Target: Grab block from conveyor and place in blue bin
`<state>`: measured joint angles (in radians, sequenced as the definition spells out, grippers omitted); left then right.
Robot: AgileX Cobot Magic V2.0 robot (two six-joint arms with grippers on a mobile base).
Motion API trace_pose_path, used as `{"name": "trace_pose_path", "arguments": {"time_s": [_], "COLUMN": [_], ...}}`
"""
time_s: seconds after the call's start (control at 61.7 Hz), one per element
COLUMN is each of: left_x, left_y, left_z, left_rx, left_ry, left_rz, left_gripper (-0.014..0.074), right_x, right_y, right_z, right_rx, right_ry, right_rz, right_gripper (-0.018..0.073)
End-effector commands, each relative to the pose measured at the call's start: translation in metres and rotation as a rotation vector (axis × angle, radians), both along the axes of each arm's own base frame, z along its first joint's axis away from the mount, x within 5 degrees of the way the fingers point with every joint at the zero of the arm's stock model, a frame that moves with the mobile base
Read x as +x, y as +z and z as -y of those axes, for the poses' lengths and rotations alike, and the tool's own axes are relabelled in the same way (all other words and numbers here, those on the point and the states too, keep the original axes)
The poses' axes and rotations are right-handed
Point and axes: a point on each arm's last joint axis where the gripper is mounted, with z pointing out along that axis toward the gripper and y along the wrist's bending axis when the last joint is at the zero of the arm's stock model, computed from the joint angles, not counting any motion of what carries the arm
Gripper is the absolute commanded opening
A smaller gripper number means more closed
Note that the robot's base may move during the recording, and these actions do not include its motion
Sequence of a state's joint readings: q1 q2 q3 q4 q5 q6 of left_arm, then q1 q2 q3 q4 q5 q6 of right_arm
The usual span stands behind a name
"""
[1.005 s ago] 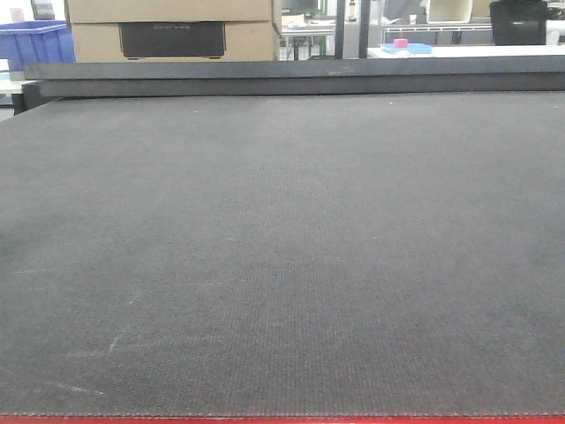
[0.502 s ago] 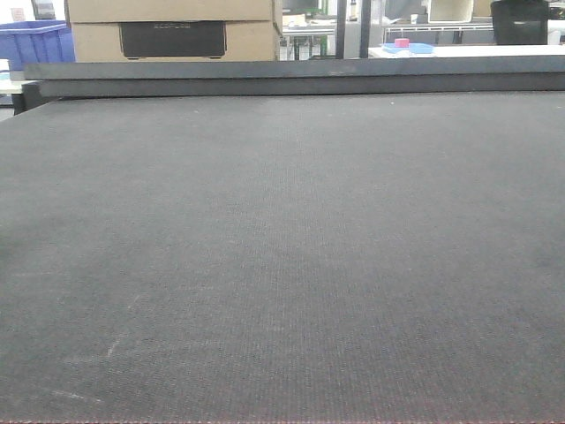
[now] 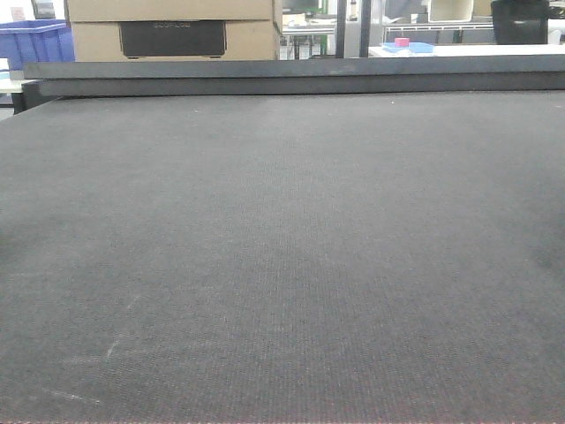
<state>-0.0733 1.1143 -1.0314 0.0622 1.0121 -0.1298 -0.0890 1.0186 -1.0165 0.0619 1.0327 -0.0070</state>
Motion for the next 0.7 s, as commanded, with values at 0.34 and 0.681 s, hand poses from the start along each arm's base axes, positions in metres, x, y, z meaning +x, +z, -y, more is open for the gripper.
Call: {"name": "trace_pose_path", "arguments": {"time_s": [0.34,0.681], "left_x": [0.064,0.069], "left_y": [-0.029,-0.038], "left_z": [0.006,0.007], "left_rx": [0.003,0.002], "left_ry": [0.007,0.007], "left_rz": [-0.212,-0.243], "left_gripper": [-0.0111,-0.0111], "right_x": [0.086,0.133], "right_y": [-0.056,-0.121], "right_z": [0.010,0.015], "right_rx": [0.022,0.037], "right_ry": [-0.003,-0.007], "right_rz": [-0.284,-0.450], "right_gripper": [0.0171,0.0328]}}
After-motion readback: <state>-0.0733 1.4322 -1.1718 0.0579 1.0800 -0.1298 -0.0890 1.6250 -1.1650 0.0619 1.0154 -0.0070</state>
